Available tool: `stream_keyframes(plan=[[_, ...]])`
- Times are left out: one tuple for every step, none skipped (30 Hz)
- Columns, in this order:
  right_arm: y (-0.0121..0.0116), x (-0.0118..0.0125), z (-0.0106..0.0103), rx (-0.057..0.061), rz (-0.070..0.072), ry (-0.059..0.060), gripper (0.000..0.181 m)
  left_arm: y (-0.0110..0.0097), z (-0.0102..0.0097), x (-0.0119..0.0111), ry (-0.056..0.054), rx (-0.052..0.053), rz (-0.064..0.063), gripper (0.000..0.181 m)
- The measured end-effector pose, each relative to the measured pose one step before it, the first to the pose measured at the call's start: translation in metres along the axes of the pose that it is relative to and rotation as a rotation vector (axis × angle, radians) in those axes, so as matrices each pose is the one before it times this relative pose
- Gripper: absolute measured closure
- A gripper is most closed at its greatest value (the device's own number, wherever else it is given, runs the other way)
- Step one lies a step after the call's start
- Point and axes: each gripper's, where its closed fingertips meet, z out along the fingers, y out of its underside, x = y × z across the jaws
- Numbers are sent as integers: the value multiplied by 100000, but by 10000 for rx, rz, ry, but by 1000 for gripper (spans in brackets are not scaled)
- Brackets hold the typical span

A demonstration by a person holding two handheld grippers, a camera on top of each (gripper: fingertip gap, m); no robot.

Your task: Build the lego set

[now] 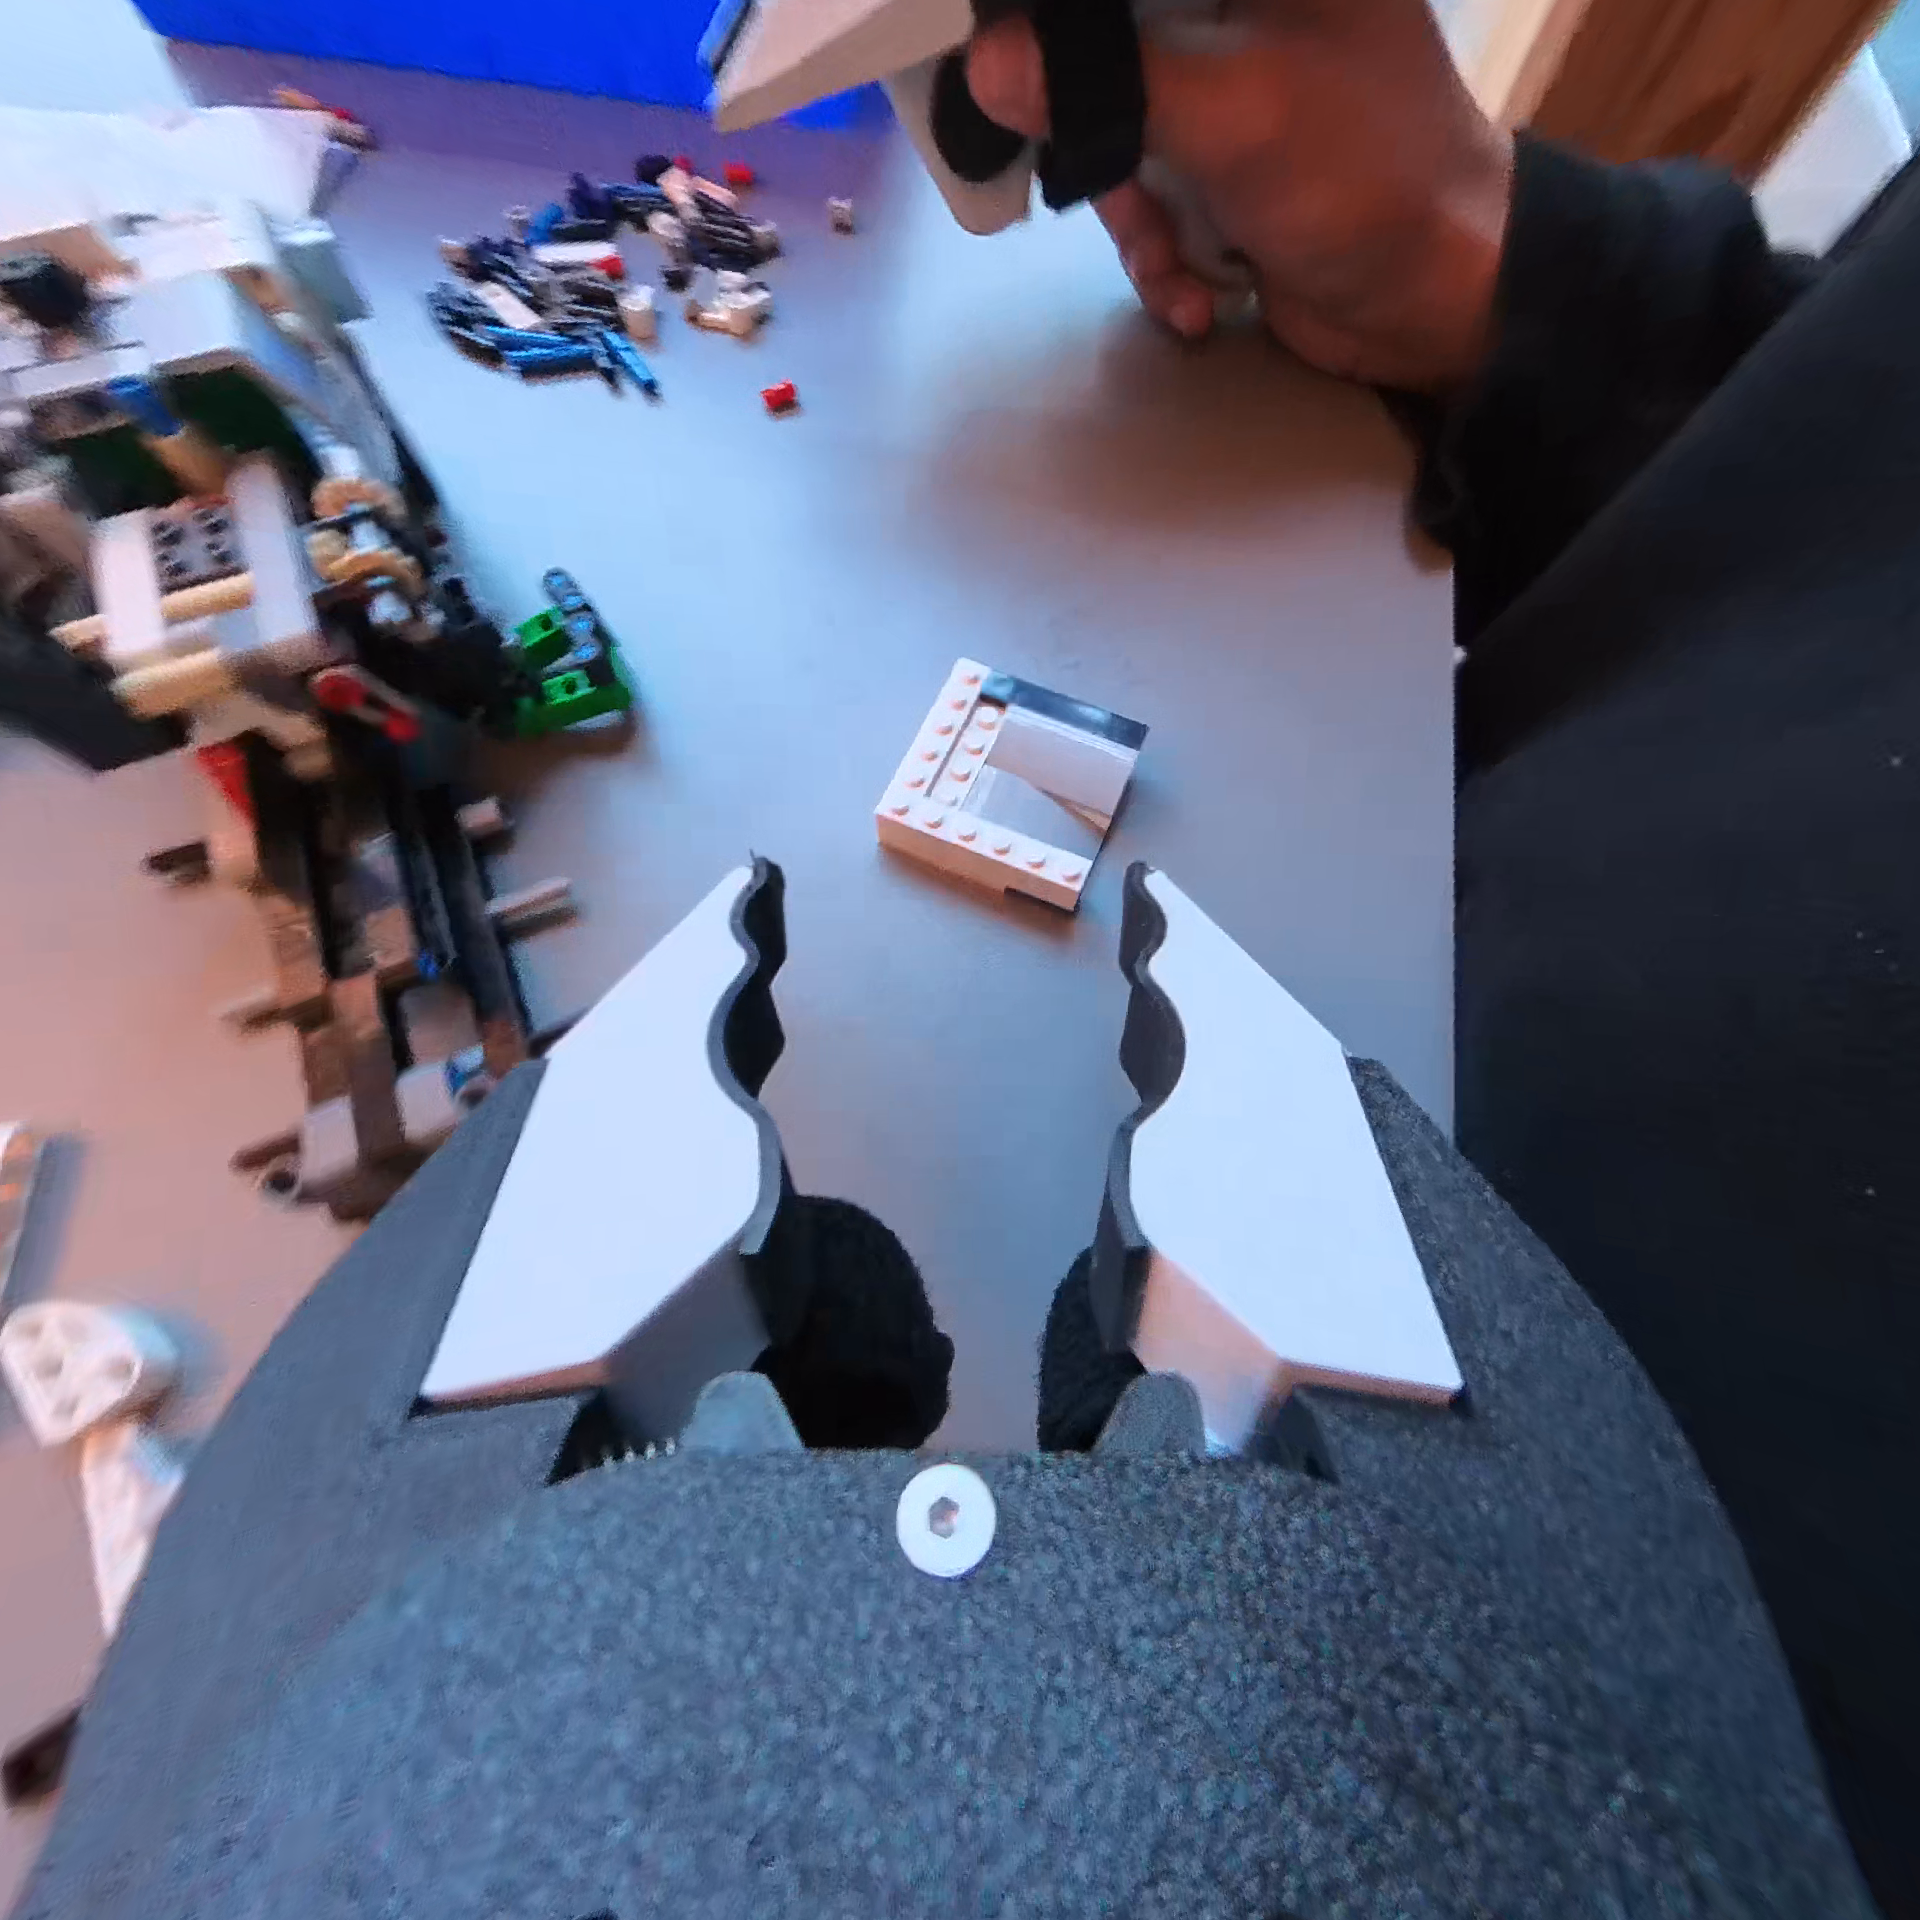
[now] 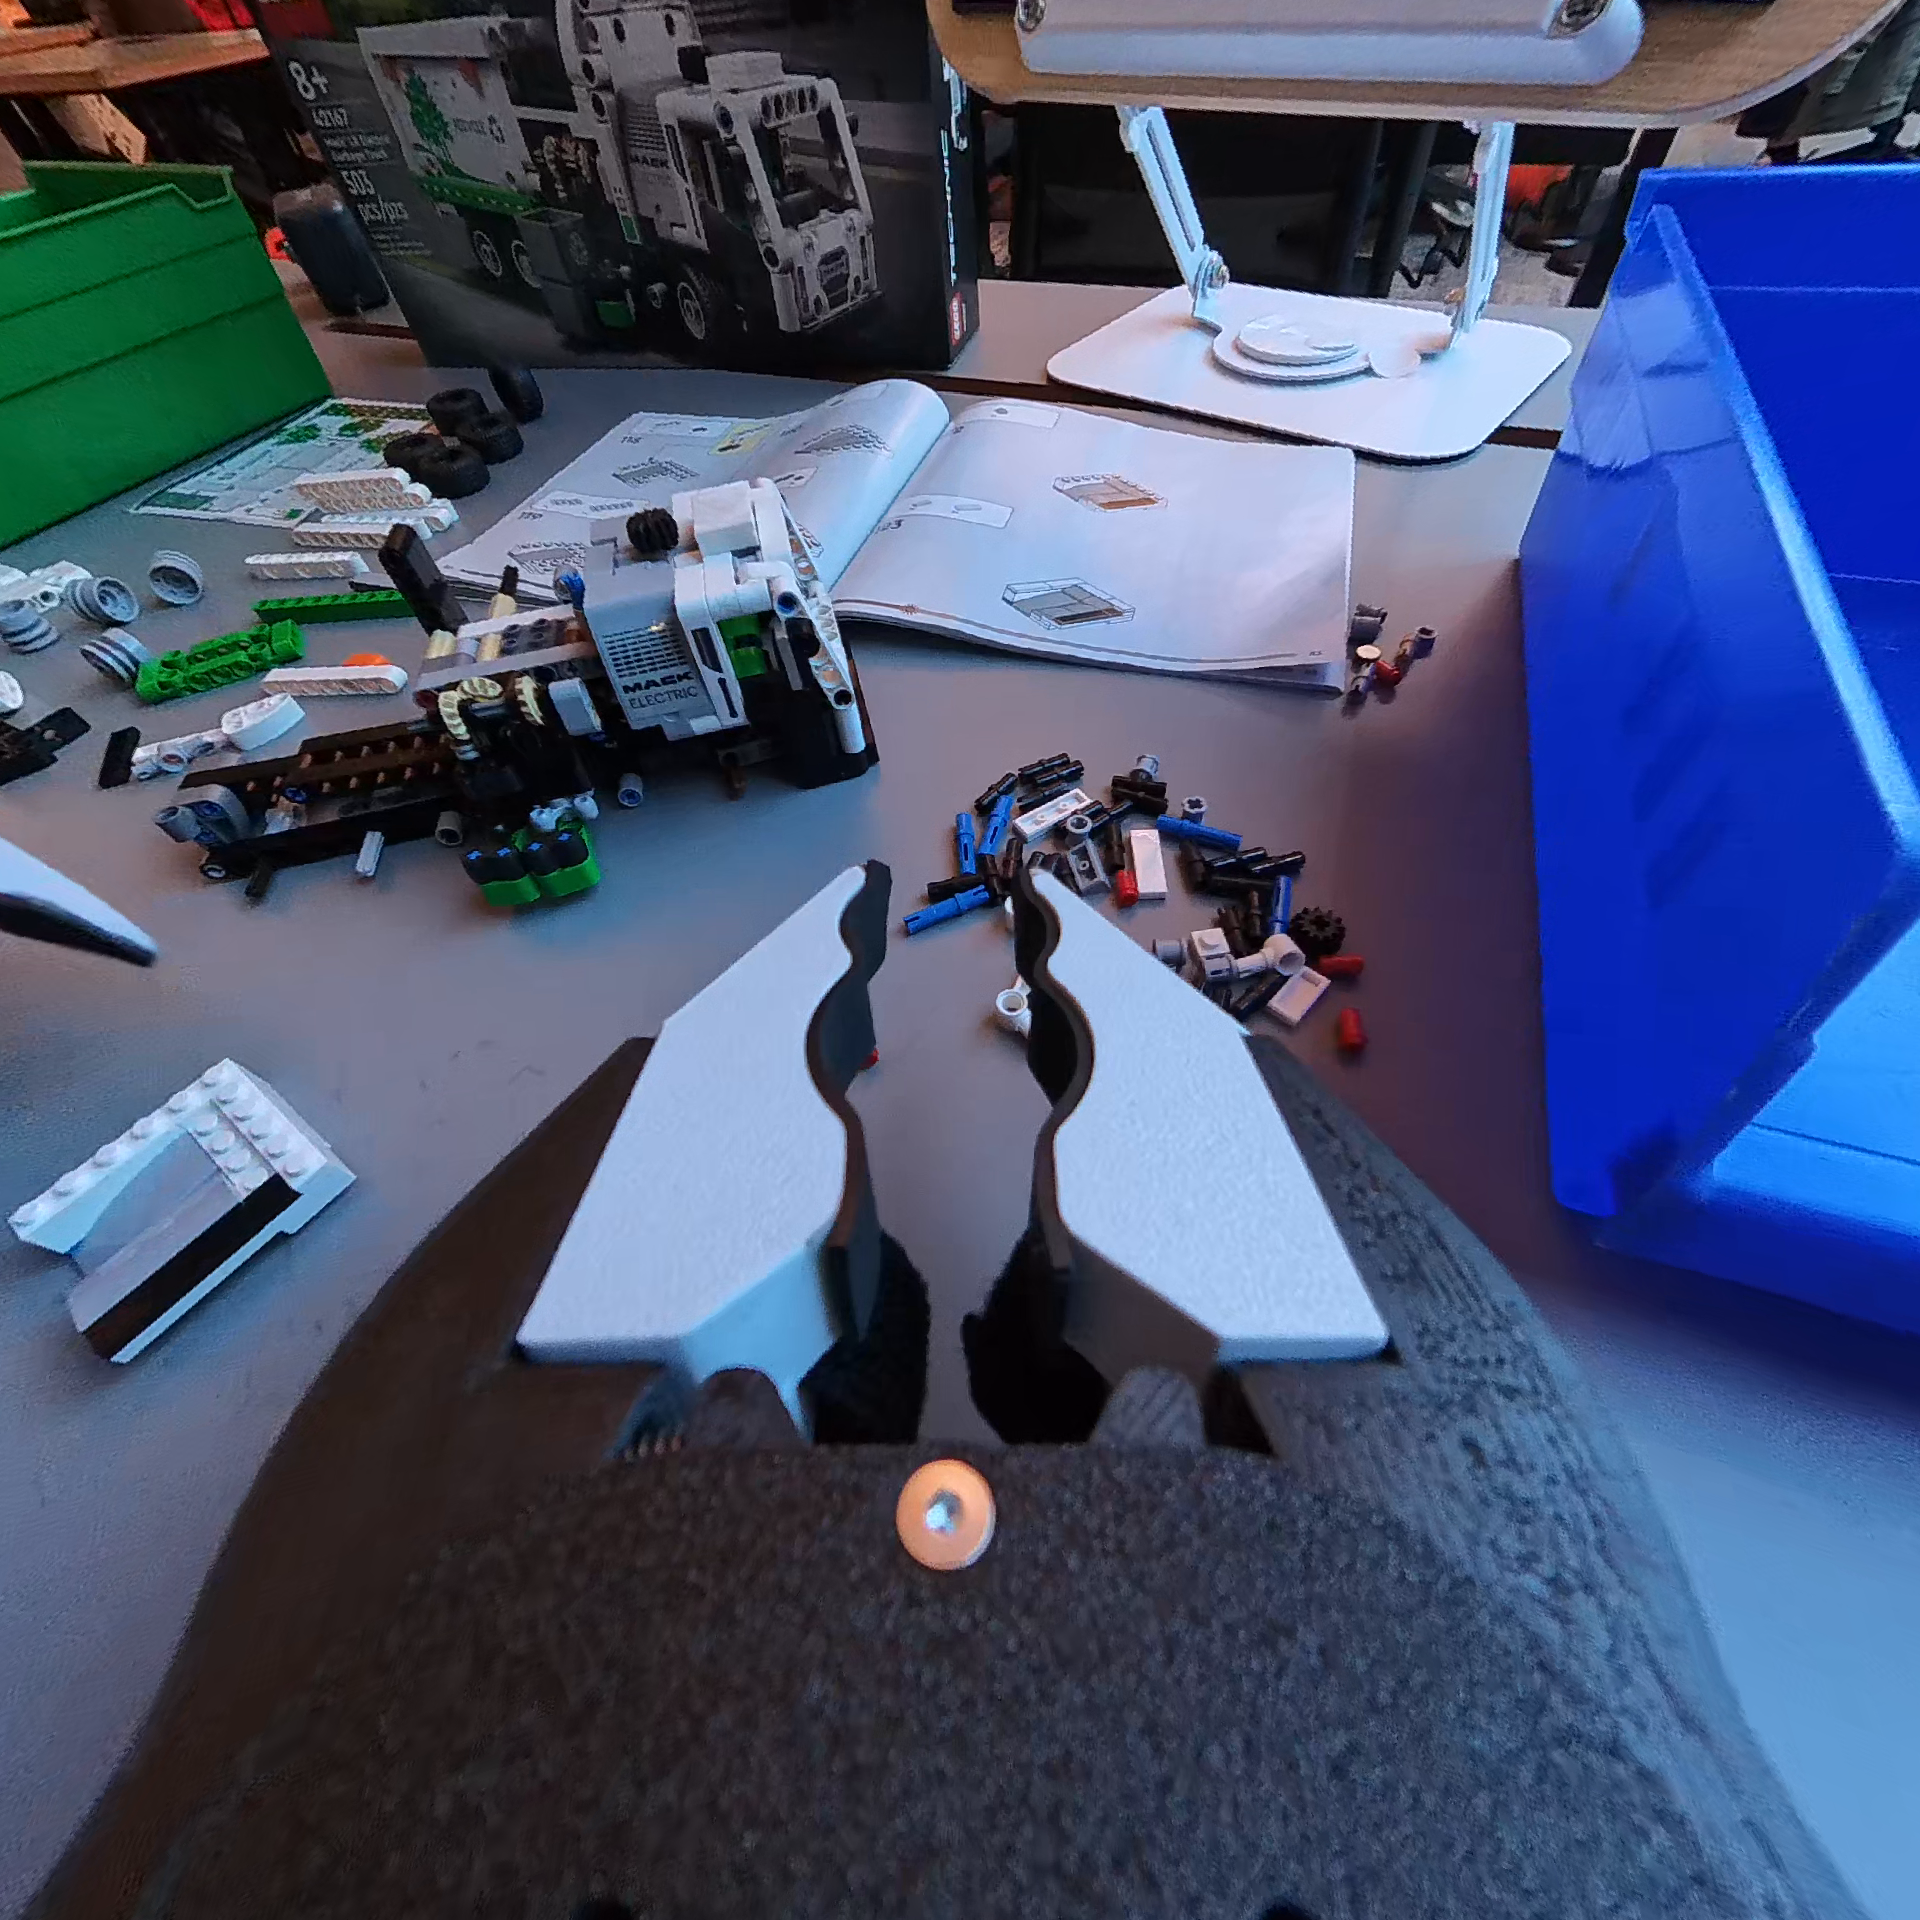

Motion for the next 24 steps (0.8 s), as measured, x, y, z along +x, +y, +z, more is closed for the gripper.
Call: stream_keyframes(plan=[[34,-12,30,-27,-31,20,158,-29,-714,-285,-300,362,-283,118],[11,-40,8,-7,-46,8,158,-28,-821,-432,-342,365,-341,120],[-15,-25,-11,13,-49,21,158,57,-901,-633,-396,305,-381,121],[-38,1,-34,28,-25,17,158,157,-968,-689,-390,233,-358,122],[-41,26,-32,36,11,8,159,255,-1020,-791,-425,179,-280,123],[-39,6,-35,32,37,-23,159,305,-1052,-884,-475,161,-178,124],[-37,17,-25,34,45,-32,159,206,-1078,-907,-492,192,-111,124],[-47,42,-23,35,40,-1,159,81,-1069,-961,-498,232,-58,125],[-32,56,-17,20,32,15,159,58,-1029,-1084,-542,222,-22,127],[1,19,-11,8,24,-8,159,121,-908,-1249,-585,136,-5,129],[-5,22,2,0,32,-12,159,264,-750,-1311,-546,-26,16,130],[1,58,0,3,42,10,159,355,-610,-1187,-412,-146,40,130],[-14,71,-9,10,39,24,159,314,-497,-1159,-360,-162,26,130],[-1,51,-1,6,35,15,159,266,-402,-1112,-319,-147,-18,130],[-5,48,-12,2,43,2,159,332,-300,-899,-171,-198,-51,130],[-12,73,-8,14,51,15,159,415,-209,-680,-61,-254,-82,132],[-35,93,-28,30,52,25,159,388,-167,-704,-129,-242,-100,134],[-47,81,-39,35,53,23,158,201,-179,-610,-163,-114,-51,134],[-15,79,-21,18,57,12,159,24,-210,-338,-63,28,30,135],[1,58,12,-7,59,-7,159,26,-208,-154,-6,29,56,135],[38,51,25,-24,59,-10,158,172,-221,-227,-69,-65,52,135],[34,41,32,-31,49,-10,158,236,-221,-222,-65,-102,17,135],[34,19,29,-28,33,-14,158,231,-169,-69,23,-100,-36,135],[36,3,41,-30,16,-17,158,265,-81,-26,34,-144,-28,135]])
